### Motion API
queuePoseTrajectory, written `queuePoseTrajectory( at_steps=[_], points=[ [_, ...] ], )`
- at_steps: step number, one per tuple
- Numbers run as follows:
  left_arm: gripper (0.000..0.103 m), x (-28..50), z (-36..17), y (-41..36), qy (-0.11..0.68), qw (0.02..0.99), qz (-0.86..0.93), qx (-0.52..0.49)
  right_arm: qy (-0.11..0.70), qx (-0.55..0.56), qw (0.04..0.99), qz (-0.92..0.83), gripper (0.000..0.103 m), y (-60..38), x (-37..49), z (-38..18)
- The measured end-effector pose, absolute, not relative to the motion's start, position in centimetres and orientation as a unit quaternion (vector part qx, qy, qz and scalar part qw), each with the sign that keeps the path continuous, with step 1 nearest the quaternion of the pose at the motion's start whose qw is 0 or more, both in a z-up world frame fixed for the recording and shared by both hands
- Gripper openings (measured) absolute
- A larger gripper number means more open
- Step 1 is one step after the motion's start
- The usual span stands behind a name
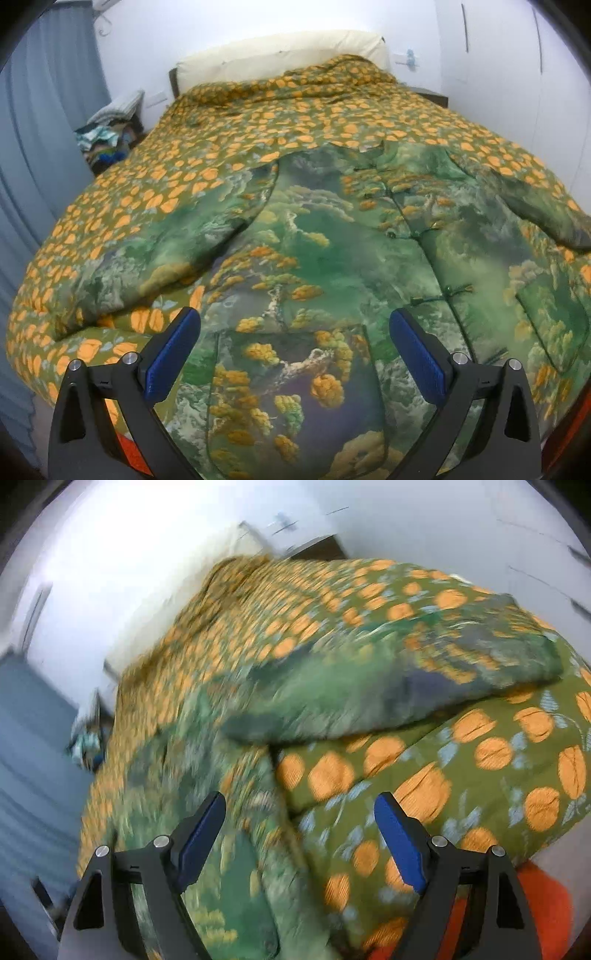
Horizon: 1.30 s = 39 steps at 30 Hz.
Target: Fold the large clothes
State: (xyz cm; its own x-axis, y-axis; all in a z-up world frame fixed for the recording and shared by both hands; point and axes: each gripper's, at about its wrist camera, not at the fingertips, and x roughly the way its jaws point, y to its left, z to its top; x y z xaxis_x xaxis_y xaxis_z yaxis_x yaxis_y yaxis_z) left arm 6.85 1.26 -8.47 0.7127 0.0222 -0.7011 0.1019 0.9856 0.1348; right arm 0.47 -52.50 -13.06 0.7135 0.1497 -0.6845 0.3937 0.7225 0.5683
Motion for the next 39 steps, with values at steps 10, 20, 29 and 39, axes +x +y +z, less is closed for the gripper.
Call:
queuePoseTrajectory(
  at_steps=[10,20,29,39],
  points=[
    [0.102,7.8,-9.9,3.6,0.406,0.912,0.020,0.050,0.302,0.561,0.749,-0.181,0.077,-65.9,-0.1,-19.6],
    [0.102,8.6,-11.7,4.1,0.426,0.901,0.050,0.055,0.273,0.589,0.726,-0.227,0.028,-70.9,1.9,-22.2],
    [0.102,8.5,-11.9,4.2,0.421,0.904,0.044,0.060,0.255,0.394,0.869,-0.155,0.015,-64.3,9.0,-6.5],
    [0.102,8.3,-11.7,6.1,0.417,0.907,0.049,0.032,0.271,0.202,0.939,0.061,0.014,-40.5,22.5,5.3]
  ],
)
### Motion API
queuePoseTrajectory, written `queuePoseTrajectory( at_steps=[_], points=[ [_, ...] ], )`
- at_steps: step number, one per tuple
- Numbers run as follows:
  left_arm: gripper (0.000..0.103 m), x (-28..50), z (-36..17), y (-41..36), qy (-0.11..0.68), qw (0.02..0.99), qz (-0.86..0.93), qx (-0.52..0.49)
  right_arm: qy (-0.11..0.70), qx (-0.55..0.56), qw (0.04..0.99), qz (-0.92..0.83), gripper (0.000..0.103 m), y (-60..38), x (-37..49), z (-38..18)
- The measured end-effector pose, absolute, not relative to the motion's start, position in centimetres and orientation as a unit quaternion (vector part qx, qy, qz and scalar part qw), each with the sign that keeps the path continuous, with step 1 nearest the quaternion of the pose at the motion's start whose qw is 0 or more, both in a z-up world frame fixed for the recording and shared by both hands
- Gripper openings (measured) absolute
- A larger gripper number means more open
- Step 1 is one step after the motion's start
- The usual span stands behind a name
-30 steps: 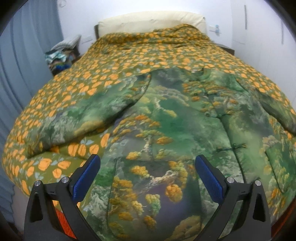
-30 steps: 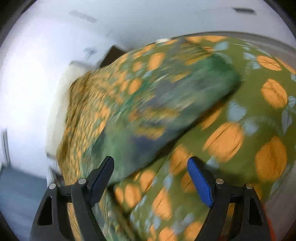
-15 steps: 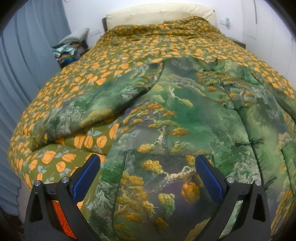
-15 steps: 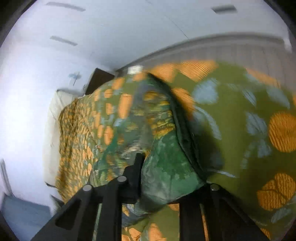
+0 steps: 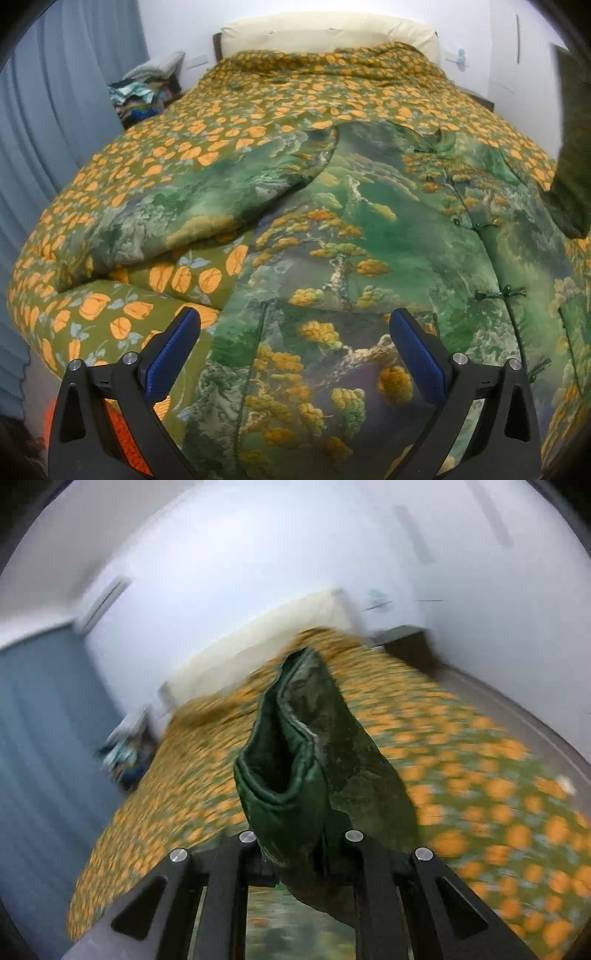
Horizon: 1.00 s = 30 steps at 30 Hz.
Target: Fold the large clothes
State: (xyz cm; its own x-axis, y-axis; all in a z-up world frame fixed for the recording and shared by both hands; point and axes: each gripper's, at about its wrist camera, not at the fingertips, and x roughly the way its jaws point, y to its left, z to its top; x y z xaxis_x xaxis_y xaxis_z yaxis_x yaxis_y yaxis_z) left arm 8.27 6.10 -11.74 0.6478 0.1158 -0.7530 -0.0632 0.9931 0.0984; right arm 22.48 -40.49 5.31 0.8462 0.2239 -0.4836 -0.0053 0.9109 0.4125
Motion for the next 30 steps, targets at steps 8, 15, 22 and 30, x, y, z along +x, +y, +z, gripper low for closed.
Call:
queuePoseTrajectory(
  at_steps=[8,15,22,30],
  points=[
    [0.102,8.1,-11.9,7.1,0.418,0.907,0.054,0.022,0.363,0.128,0.916,0.114,0.014,-24.7,27.8,-4.2],
    [0.102,8.0,-12.4,6.7,0.423,0.904,0.056,0.040,0.458,0.071,0.875,0.136,0.015,-17.1,27.3,-15.1],
    [0.102,8.0,-12.6,6.0,0.425,0.902,0.052,0.053,0.490,0.118,0.843,0.186,0.074,-17.0,25.9,-17.9],
    [0.102,8.4,-12.7,6.1,0.430,0.901,0.046,0.042,0.477,0.107,0.843,0.226,0.081,-19.5,23.7,-14.4]
  ],
)
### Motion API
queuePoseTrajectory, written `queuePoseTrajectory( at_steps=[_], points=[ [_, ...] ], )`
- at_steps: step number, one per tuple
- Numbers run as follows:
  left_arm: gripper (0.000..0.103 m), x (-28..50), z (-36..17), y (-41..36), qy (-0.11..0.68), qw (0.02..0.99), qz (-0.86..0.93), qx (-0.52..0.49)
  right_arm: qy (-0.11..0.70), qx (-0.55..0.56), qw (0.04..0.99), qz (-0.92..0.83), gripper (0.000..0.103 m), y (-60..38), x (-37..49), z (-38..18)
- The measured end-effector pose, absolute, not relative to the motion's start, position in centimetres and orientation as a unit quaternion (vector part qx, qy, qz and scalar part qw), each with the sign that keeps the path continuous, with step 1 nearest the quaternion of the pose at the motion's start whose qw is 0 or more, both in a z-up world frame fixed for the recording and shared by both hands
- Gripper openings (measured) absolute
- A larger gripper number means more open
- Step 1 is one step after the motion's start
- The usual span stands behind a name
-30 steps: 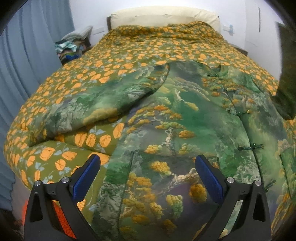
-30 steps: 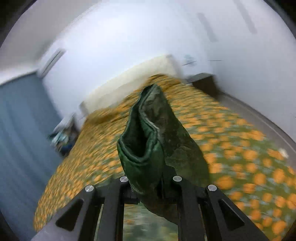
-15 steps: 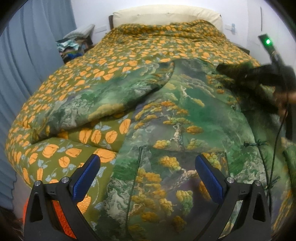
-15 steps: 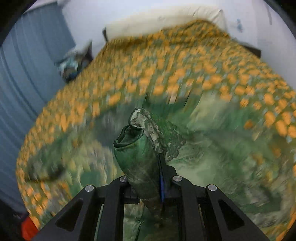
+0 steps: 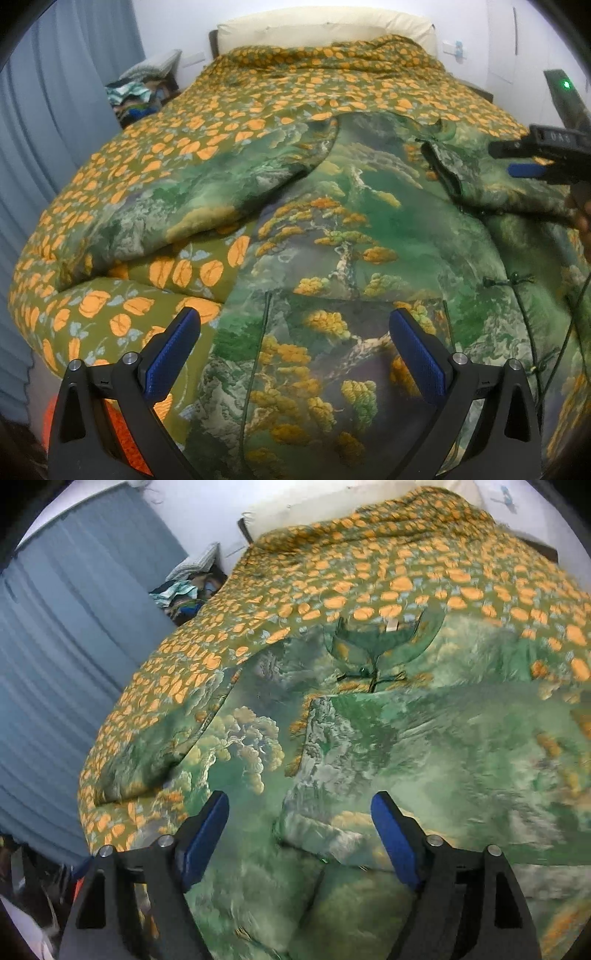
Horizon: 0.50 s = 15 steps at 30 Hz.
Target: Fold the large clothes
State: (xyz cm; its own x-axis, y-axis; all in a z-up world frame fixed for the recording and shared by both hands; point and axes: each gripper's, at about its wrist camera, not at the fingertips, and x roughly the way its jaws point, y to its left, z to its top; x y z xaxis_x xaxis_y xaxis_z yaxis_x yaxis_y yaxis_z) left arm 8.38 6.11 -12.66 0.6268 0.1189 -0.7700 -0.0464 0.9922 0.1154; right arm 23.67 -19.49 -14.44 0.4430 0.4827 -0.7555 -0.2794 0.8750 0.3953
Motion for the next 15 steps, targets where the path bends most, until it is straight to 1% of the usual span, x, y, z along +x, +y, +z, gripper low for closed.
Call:
queuePoseTrajectory(
  at_steps=[2,5,7,12,13,15],
  points=[
    [0.102,8.7,-13.0,6.0,0.439,0.897,0.045,0.041,0.488,0.097,0.843,0.205,0.081,-19.9,24.2,-15.1],
    [0.102,8.9,-13.7,5.8,0.451,0.890,0.043,0.048,0.544,0.117,0.812,0.174,0.082,-20.9,25.9,-19.0],
    [0.102,8.7,-14.0,5.7,0.457,0.887,0.044,0.057,0.544,0.135,0.811,0.168,0.082,-21.5,26.0,-20.0],
    [0.102,8.5,-13.8,5.8,0.454,0.888,0.047,0.059,0.514,0.121,0.830,0.180,0.082,-21.3,24.2,-17.3],
    [0.102,8.5,-13.7,5.8,0.453,0.889,0.045,0.055,0.511,0.110,0.833,0.180,0.082,-21.3,23.7,-16.9],
    [0.102,8.4,-13.4,5.7,0.450,0.890,0.044,0.051,0.503,0.053,0.847,0.165,0.083,-21.7,21.2,-15.6]
  ],
)
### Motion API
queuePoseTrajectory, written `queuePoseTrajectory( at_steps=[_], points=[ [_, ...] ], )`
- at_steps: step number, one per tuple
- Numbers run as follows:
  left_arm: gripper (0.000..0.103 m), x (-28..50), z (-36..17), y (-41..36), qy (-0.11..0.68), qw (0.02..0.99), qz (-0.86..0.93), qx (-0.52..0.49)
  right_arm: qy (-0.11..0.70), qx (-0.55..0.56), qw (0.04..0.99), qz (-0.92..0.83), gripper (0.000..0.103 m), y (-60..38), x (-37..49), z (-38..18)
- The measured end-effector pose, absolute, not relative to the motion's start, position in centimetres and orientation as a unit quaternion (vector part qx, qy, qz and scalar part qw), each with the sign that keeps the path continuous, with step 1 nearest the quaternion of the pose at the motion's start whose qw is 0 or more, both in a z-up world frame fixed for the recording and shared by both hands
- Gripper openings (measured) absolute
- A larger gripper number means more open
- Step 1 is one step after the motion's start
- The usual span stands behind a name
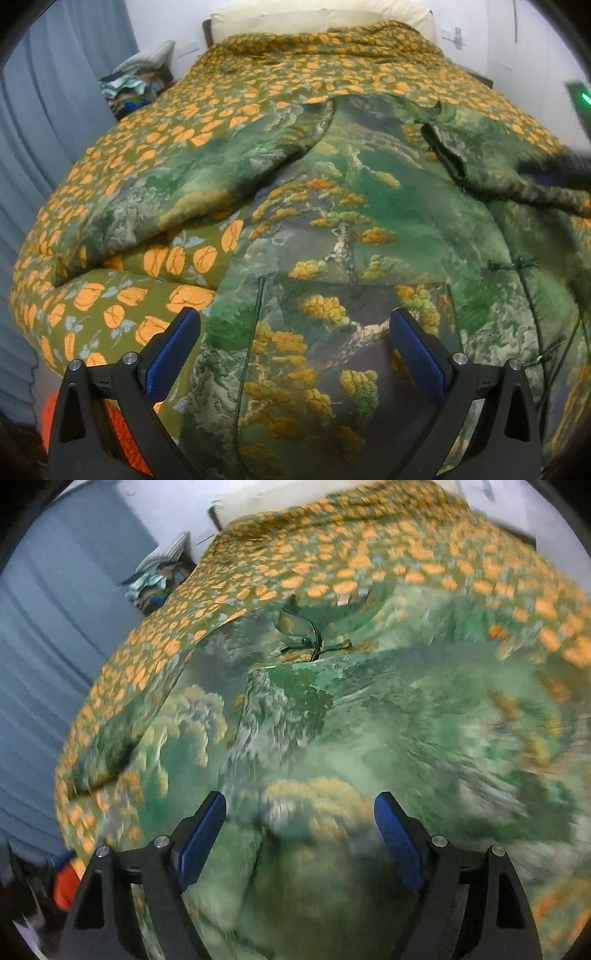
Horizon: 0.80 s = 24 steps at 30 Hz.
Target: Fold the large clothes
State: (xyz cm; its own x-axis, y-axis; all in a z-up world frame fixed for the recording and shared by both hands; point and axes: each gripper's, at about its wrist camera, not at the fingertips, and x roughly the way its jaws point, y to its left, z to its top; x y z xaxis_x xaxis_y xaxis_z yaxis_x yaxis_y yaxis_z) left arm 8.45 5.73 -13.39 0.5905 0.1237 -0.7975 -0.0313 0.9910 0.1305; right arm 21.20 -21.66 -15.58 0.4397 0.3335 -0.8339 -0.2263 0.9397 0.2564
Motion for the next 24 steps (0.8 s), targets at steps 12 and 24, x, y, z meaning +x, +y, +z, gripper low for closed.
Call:
queuePoseTrajectory(
  at_steps=[12,24],
  points=[
    [0.102,14.6,-12.9,3.8,0.456,0.889,0.035,0.020,0.484,-0.103,0.863,0.100,0.103,-22.4,16.6,-21.4],
    [0.103,19.3,-19.8,3.5,0.467,0.882,0.059,-0.018,0.468,-0.060,0.874,0.119,0.103,-23.4,16.3,-22.7]
  ],
)
